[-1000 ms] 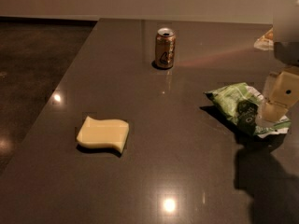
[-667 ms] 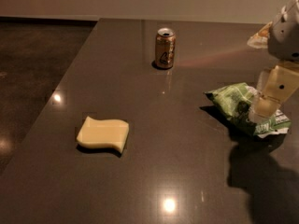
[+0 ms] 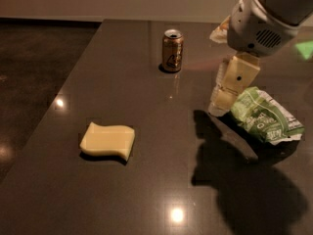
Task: Move sponge near green jalapeno chip bag
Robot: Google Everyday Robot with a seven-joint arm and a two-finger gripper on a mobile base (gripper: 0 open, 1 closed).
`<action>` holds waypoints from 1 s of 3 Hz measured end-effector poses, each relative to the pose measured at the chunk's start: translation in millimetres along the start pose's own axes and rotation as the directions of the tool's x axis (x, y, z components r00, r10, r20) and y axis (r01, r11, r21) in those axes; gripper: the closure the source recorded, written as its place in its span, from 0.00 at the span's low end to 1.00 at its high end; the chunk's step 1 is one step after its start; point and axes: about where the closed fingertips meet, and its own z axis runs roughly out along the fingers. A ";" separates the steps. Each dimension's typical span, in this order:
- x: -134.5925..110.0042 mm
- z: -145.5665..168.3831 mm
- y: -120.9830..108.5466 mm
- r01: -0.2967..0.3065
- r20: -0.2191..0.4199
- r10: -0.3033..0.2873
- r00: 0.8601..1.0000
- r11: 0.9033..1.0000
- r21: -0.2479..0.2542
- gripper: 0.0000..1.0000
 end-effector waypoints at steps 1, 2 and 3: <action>-43.6 25.5 1.3 0.050 0.047 -0.049 0.998 0.998 -0.029 0.00; -73.4 53.6 11.4 0.101 0.061 -0.098 0.993 0.993 -0.052 0.00; -91.8 86.0 28.0 0.164 0.043 -0.162 0.986 0.984 -0.069 0.00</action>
Offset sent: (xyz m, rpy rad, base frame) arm 0.0095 0.1341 -0.0532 0.0281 0.0311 0.1942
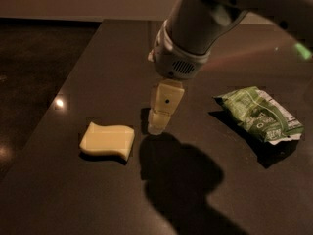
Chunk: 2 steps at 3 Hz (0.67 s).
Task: Move sponge near green jalapeno chip bag
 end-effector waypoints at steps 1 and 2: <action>-14.7 36.8 20.2 0.072 -0.024 -0.073 0.997 0.996 -0.054 0.00; -22.6 55.1 34.1 0.121 -0.038 -0.125 0.991 0.989 -0.089 0.00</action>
Offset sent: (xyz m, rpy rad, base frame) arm -0.0355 0.0579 -0.0717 -0.1081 0.0554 0.1996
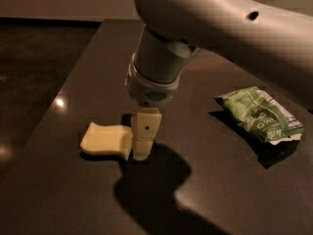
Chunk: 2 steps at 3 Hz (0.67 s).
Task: Move sponge near green jalapeno chip bag
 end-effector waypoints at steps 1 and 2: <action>-8.2 17.6 12.3 0.049 -0.029 -0.050 0.998 0.998 -0.033 0.00; -15.2 39.1 27.1 0.100 -0.075 -0.105 0.992 0.992 -0.071 0.00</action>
Offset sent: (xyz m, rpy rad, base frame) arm -0.0343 0.0321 -0.0576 -0.1540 0.0316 0.1459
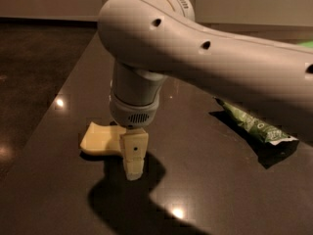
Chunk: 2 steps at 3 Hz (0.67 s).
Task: Move sponge near green jalapeno chip bag
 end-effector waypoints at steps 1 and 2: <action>-3.8 13.1 7.2 0.017 -0.043 -0.018 0.999 1.000 -0.018 0.19; -4.1 16.1 8.3 0.007 -0.054 -0.009 0.998 0.999 -0.035 0.41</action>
Offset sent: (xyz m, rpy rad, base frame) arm -0.0073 0.0067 -0.0217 -0.0802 0.0481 -0.0032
